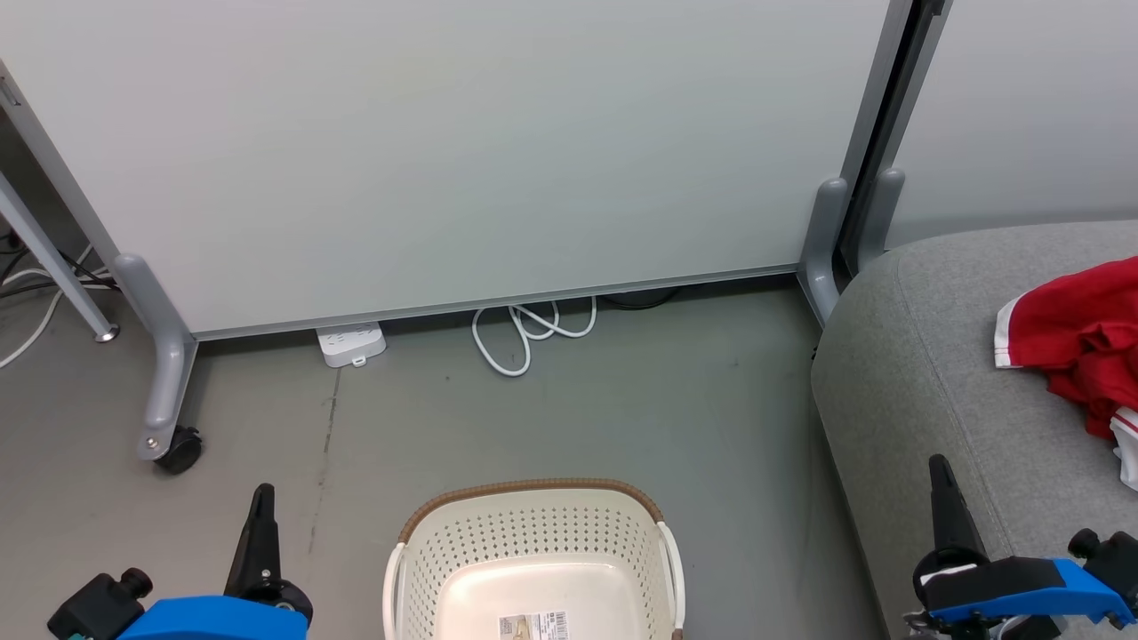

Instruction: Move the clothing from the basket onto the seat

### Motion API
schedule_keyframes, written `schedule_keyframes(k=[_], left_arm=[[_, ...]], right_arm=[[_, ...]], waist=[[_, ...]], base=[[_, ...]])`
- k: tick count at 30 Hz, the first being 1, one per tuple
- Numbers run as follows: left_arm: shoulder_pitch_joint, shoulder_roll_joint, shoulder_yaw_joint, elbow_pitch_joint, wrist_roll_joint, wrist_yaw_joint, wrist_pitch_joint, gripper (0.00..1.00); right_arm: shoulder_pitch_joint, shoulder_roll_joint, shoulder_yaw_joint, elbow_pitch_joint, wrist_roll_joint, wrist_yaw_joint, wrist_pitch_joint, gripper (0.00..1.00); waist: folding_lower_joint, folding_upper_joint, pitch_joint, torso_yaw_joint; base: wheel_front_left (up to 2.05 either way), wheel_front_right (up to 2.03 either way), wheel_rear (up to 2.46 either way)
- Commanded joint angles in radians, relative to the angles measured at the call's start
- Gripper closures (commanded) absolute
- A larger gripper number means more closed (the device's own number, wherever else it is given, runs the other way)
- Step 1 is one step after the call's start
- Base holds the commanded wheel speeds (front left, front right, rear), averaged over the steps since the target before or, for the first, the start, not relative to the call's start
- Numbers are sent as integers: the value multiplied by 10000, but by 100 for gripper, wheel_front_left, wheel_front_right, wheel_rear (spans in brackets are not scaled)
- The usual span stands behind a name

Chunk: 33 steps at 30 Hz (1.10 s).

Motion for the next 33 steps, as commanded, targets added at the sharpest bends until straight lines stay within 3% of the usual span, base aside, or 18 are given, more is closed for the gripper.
schedule_keyframes(k=[1, 33], left_arm=[[-266, 52, 72, -158, -294, -48, 76, 100], [-343, 69, 517, -332, -3554, -151, 910, 100]], right_arm=[[-248, 8, -42, -151, 318, -1, 92, 100], [-457, 22, -223, -223, 3731, -4, 947, 100]], waist=[[0, 0, 3, -2], [0, 0, 65, -61]], base=[[0, 0, 0], [0, 0, 0]])
